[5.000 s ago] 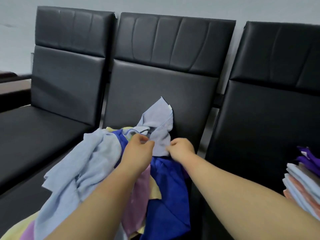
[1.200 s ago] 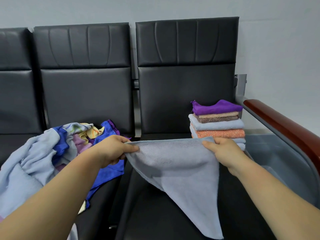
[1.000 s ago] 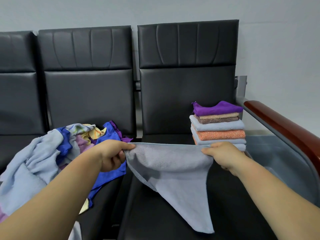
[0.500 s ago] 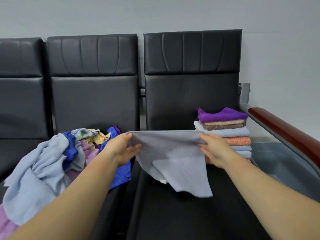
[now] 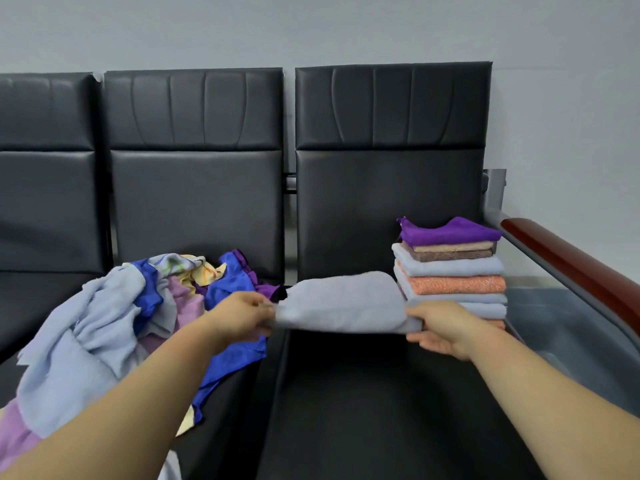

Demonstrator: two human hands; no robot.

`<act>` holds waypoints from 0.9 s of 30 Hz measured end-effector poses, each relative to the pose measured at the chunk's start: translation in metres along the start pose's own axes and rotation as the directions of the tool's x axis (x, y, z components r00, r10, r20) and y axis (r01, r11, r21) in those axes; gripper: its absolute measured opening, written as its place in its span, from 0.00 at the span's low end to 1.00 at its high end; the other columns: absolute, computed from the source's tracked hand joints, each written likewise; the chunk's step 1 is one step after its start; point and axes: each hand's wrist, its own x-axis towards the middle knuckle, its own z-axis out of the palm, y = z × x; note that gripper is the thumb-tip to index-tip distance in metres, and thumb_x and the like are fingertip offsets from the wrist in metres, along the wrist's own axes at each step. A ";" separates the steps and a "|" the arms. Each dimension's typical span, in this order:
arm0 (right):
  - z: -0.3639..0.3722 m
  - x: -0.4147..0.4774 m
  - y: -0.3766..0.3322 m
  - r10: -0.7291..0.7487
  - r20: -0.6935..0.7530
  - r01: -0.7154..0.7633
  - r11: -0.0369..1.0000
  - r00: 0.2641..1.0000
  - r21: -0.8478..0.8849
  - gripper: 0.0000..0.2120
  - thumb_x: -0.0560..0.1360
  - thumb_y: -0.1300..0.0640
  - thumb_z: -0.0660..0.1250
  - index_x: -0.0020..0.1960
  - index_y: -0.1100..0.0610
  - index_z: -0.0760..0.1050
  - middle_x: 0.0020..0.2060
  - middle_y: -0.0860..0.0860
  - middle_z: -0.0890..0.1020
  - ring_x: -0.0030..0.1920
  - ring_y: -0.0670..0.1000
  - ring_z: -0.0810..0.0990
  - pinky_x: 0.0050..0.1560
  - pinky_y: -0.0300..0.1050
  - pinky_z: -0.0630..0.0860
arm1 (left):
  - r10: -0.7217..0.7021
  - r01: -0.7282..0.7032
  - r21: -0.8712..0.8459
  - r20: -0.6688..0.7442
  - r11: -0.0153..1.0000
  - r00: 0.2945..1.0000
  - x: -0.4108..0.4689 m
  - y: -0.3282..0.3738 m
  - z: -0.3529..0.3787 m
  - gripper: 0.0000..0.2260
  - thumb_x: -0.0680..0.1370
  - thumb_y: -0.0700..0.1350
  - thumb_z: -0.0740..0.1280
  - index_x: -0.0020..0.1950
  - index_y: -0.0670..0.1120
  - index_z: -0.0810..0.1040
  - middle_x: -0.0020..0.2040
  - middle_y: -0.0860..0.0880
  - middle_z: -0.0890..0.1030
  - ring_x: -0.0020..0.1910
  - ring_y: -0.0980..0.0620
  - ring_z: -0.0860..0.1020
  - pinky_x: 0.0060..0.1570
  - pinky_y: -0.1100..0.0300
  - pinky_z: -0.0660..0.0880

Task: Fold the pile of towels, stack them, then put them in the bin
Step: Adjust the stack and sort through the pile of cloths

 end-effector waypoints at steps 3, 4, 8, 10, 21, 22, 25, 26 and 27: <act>0.003 -0.004 0.018 0.047 -0.069 -0.059 0.981 0.997 -0.185 0.10 0.80 0.50 0.69 0.61 0.51 0.78 0.52 0.53 0.85 0.45 0.49 0.84 0.37 0.40 0.77 | -0.099 0.087 0.148 0.080 0.985 0.992 -0.004 -0.017 0.008 0.05 0.81 0.43 0.66 0.49 0.46 0.81 0.47 0.45 0.86 0.43 0.50 0.86 0.43 0.57 0.79; 0.003 -0.005 0.021 0.036 -0.084 -0.053 0.975 0.996 -0.215 0.10 0.80 0.51 0.69 0.59 0.51 0.78 0.50 0.54 0.84 0.43 0.50 0.82 0.36 0.40 0.76 | -0.105 0.091 0.158 0.082 0.983 0.991 -0.005 -0.019 0.010 0.05 0.82 0.43 0.66 0.50 0.46 0.81 0.49 0.45 0.87 0.44 0.50 0.86 0.42 0.58 0.79; 0.001 -0.019 0.024 -0.129 -0.042 0.107 0.934 0.991 -0.341 0.08 0.82 0.53 0.66 0.53 0.57 0.78 0.39 0.55 0.78 0.37 0.50 0.74 0.34 0.40 0.69 | -0.091 0.079 0.158 0.071 0.984 0.993 -0.008 -0.020 0.009 0.05 0.82 0.45 0.66 0.48 0.48 0.80 0.45 0.46 0.86 0.41 0.52 0.85 0.37 0.61 0.76; -0.001 -0.026 0.026 -0.193 -0.013 0.171 0.896 0.981 -0.409 0.09 0.81 0.54 0.66 0.47 0.59 0.76 0.37 0.53 0.75 0.35 0.49 0.72 0.34 0.41 0.68 | -0.109 0.086 0.202 0.106 0.976 0.988 -0.011 -0.021 0.006 0.06 0.83 0.45 0.65 0.47 0.47 0.79 0.40 0.47 0.83 0.36 0.53 0.83 0.31 0.63 0.71; -0.024 -0.042 0.036 0.120 0.077 -0.068 0.873 0.990 -0.483 0.09 0.78 0.50 0.70 0.56 0.53 0.82 0.34 0.51 0.73 0.32 0.48 0.67 0.31 0.41 0.65 | -0.402 0.341 0.226 0.336 0.912 0.852 -0.023 -0.029 0.002 0.06 0.82 0.44 0.65 0.45 0.48 0.75 0.32 0.50 0.76 0.30 0.54 0.74 0.31 0.63 0.64; -0.023 -0.041 0.036 0.095 0.069 -0.051 0.876 0.993 -0.479 0.09 0.79 0.51 0.69 0.55 0.54 0.82 0.34 0.51 0.73 0.32 0.48 0.67 0.30 0.40 0.65 | -0.396 0.350 0.200 0.292 0.915 0.870 -0.020 -0.030 0.005 0.06 0.82 0.45 0.66 0.45 0.48 0.76 0.33 0.50 0.78 0.31 0.54 0.75 0.32 0.63 0.66; -0.017 -0.033 0.035 -0.007 0.032 0.021 0.884 0.999 -0.467 0.08 0.79 0.54 0.68 0.45 0.57 0.77 0.34 0.52 0.72 0.32 0.49 0.67 0.32 0.43 0.65 | -0.379 0.373 0.067 0.185 0.926 0.907 -0.011 -0.034 0.014 0.04 0.81 0.46 0.69 0.51 0.45 0.79 0.43 0.48 0.82 0.39 0.51 0.79 0.38 0.60 0.73; -0.014 -0.030 0.034 -0.050 0.009 0.048 0.885 0.999 -0.463 0.09 0.78 0.55 0.68 0.41 0.57 0.74 0.35 0.53 0.72 0.33 0.50 0.67 0.34 0.45 0.65 | -0.363 0.367 0.003 0.147 0.930 0.920 -0.007 -0.036 0.018 0.06 0.81 0.45 0.69 0.54 0.44 0.80 0.48 0.46 0.83 0.43 0.49 0.81 0.39 0.58 0.75; -0.011 -0.025 0.034 -0.094 -0.018 0.076 0.886 0.995 -0.457 0.11 0.78 0.56 0.68 0.39 0.56 0.71 0.35 0.53 0.71 0.35 0.51 0.68 0.36 0.46 0.65 | -0.341 0.348 -0.061 0.109 0.935 0.934 -0.004 -0.036 0.022 0.07 0.81 0.45 0.69 0.56 0.42 0.80 0.51 0.44 0.83 0.45 0.48 0.81 0.41 0.56 0.77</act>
